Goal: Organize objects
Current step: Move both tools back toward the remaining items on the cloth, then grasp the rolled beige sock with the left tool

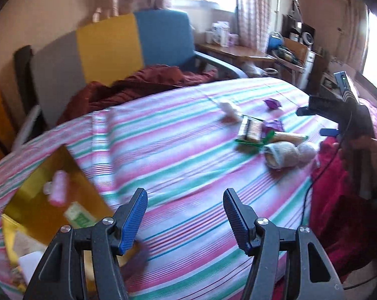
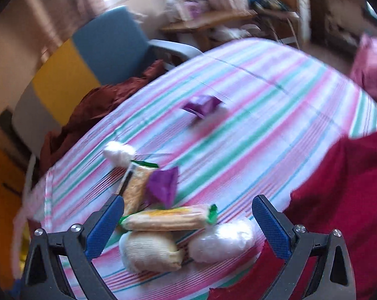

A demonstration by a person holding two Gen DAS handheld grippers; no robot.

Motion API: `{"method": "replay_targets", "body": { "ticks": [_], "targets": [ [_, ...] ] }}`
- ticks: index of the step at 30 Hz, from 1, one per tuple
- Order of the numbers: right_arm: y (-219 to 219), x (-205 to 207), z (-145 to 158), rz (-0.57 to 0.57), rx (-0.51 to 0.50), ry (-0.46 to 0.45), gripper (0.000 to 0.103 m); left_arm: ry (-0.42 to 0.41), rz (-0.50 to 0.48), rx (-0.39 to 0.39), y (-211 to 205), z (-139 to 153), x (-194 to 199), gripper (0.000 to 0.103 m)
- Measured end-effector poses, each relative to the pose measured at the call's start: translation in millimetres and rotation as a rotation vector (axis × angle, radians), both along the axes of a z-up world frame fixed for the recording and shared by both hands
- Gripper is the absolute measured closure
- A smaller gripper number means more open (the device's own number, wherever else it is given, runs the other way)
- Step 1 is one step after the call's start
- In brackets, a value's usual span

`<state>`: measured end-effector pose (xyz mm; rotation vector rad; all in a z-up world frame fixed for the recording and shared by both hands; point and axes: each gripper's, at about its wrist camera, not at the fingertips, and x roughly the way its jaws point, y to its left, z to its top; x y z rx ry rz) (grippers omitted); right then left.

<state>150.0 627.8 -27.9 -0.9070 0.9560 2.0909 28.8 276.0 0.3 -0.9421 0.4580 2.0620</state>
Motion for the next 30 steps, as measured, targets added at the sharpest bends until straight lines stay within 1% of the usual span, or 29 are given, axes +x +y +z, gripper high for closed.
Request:
{"method": "replay_targets", "body": {
  "ticks": [3, 5, 7, 8, 10, 14, 15, 16, 18, 20, 23, 25, 28, 30],
  "targets": [
    [6.4, 6.4, -1.3, -0.029, -0.032, 0.033, 0.000, -0.043, -0.051, -0.008, 24.4, -7.7, 1.5, 0.039],
    [7.5, 8.8, -2.1, -0.032, -0.053, 0.049, 0.000, -0.088, -0.088, -0.012, 44.8, -14.6, 1.4, 0.039],
    [7.9, 9.1, -0.4, -0.027, -0.057, 0.064, 0.000, -0.153, -0.118, -0.008, 65.9, -21.6, -1.1, 0.039],
    [7.8, 8.8, 0.5, -0.024, -0.056, 0.068, 0.000, -0.198, -0.142, -0.004, 79.2, -26.5, -1.8, 0.039],
    [7.2, 8.5, 1.7, -0.017, -0.062, 0.083, 0.000, -0.250, -0.163, -0.006, 100.7, -35.7, -1.9, 0.039],
    [6.0, 6.7, -1.8, -0.007, -0.084, 0.098, 0.000, -0.318, -0.181, -0.007, 136.5, -45.4, 0.0, 0.038],
    [7.6, 6.5, -2.9, -0.007, -0.090, 0.102, 0.000, -0.330, -0.182, -0.004, 145.7, -46.8, 1.1, 0.035],
    [8.8, 6.5, -3.9, -0.009, -0.094, 0.104, 0.000, -0.339, -0.188, 0.003, 154.9, -47.9, 2.7, 0.028],
    [11.1, 6.7, -5.0, -0.014, -0.103, 0.113, 0.000, -0.350, -0.187, -0.004, 171.7, -50.8, 4.4, 0.020],
    [12.9, 9.4, -5.2, -0.023, -0.110, 0.123, 0.000, -0.371, -0.194, -0.004, 185.8, -55.2, 7.8, 0.020],
    [14.6, 9.1, -6.9, -0.022, -0.126, 0.133, 0.000, -0.378, -0.190, -0.031, 203.7, -64.7, 12.4, 0.019],
    [14.3, 7.6, -6.9, -0.015, -0.125, 0.133, 0.000, -0.390, -0.172, -0.045, 212.4, -72.7, 11.4, 0.019],
    [13.6, 5.5, -7.0, -0.006, -0.120, 0.129, 0.000, -0.387, -0.145, -0.069, 222.6, -86.8, 7.7, 0.019],
    [13.8, 4.9, -7.7, -0.005, -0.121, 0.127, 0.000, -0.438, -0.147, -0.054, 223.2, -93.8, 3.6, 0.019]
  ]
}}
